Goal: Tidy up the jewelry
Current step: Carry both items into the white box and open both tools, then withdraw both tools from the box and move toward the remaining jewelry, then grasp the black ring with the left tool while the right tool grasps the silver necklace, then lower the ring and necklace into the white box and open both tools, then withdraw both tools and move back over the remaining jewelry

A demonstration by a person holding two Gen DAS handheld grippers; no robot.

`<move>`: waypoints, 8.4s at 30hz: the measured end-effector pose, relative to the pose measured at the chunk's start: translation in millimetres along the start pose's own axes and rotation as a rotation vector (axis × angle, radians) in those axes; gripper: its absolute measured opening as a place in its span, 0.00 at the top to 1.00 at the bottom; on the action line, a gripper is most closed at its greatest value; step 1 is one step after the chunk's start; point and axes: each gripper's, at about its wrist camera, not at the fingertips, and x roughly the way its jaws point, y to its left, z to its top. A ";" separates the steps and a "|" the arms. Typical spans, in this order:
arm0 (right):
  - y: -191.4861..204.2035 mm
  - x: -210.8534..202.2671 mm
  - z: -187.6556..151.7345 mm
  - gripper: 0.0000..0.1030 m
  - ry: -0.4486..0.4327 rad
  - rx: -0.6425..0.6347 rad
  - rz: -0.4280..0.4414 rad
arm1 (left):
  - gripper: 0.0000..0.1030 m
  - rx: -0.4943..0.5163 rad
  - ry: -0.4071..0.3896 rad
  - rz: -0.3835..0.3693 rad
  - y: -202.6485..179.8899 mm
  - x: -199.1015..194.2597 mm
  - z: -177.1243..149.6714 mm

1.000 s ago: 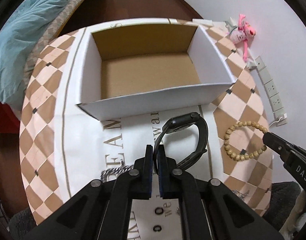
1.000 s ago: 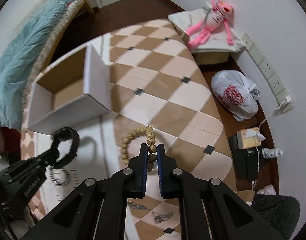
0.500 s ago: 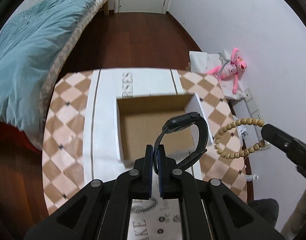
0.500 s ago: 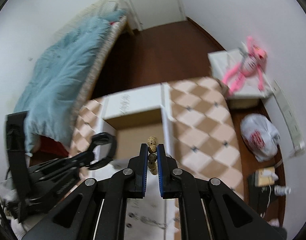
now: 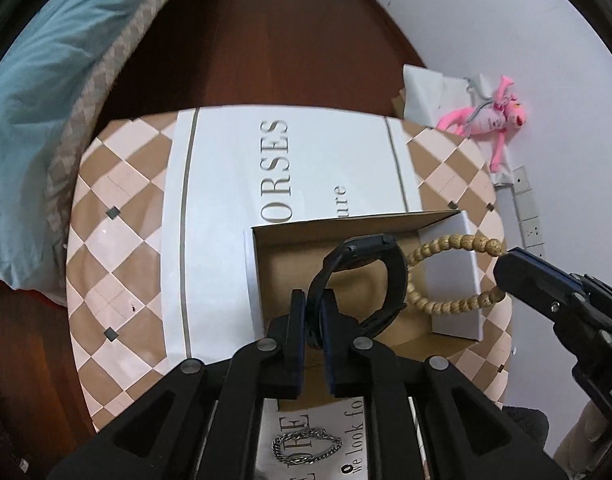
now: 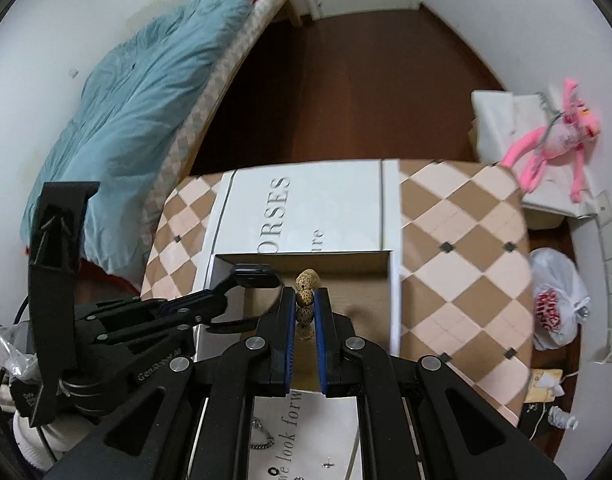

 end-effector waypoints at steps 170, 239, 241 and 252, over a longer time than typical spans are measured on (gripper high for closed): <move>-15.3 6.8 6.4 0.90 -0.026 0.049 0.033 | 0.90 -0.038 -0.116 -0.050 -1.9 -18.1 -3.7; 9.3 -75.6 -193.3 0.04 -0.102 0.059 -0.260 | 0.09 -0.079 -0.344 0.322 9.7 -91.7 -202.6; -1.1 -46.8 -219.1 0.05 -0.033 0.083 -0.257 | 0.09 -0.073 -0.289 0.336 10.4 -68.6 -212.2; -12.4 29.2 -275.9 0.40 0.048 0.095 -0.305 | 0.09 -0.073 -0.130 0.343 15.3 -2.1 -241.2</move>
